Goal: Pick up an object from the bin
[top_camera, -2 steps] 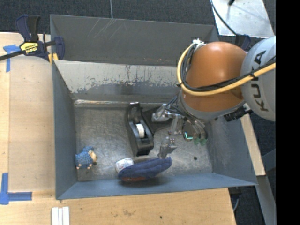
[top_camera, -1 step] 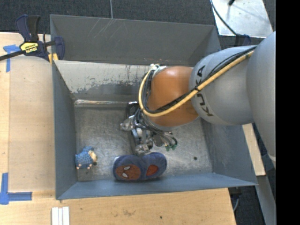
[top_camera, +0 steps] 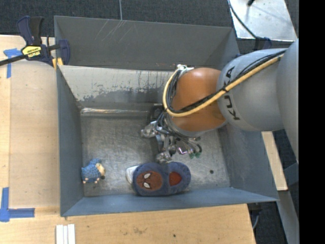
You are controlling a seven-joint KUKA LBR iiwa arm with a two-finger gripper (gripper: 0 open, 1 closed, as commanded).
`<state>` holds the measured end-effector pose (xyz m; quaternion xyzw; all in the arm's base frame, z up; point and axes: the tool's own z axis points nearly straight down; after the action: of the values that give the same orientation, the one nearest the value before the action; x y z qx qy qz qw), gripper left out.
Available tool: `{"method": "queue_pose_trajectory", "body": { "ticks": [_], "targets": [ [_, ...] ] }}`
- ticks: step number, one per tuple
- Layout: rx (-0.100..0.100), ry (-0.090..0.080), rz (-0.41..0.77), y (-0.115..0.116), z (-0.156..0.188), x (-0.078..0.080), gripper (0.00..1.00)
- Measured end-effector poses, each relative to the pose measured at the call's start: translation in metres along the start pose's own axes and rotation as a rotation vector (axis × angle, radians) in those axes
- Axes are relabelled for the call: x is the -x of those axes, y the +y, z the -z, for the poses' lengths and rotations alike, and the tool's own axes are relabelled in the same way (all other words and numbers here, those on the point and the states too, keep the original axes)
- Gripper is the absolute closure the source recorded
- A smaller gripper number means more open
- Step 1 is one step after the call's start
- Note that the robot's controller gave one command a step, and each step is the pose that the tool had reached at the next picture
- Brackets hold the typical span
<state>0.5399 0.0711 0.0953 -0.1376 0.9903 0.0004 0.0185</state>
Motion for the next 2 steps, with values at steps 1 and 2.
{"method": "queue_pose_trajectory", "body": {
  "ticks": [1,2],
  "targets": [
    [-0.001,0.003,0.051,0.009,0.044,-0.044,0.00],
    [0.010,0.032,0.293,-0.040,-0.011,-0.022,0.00]
  ]
}}
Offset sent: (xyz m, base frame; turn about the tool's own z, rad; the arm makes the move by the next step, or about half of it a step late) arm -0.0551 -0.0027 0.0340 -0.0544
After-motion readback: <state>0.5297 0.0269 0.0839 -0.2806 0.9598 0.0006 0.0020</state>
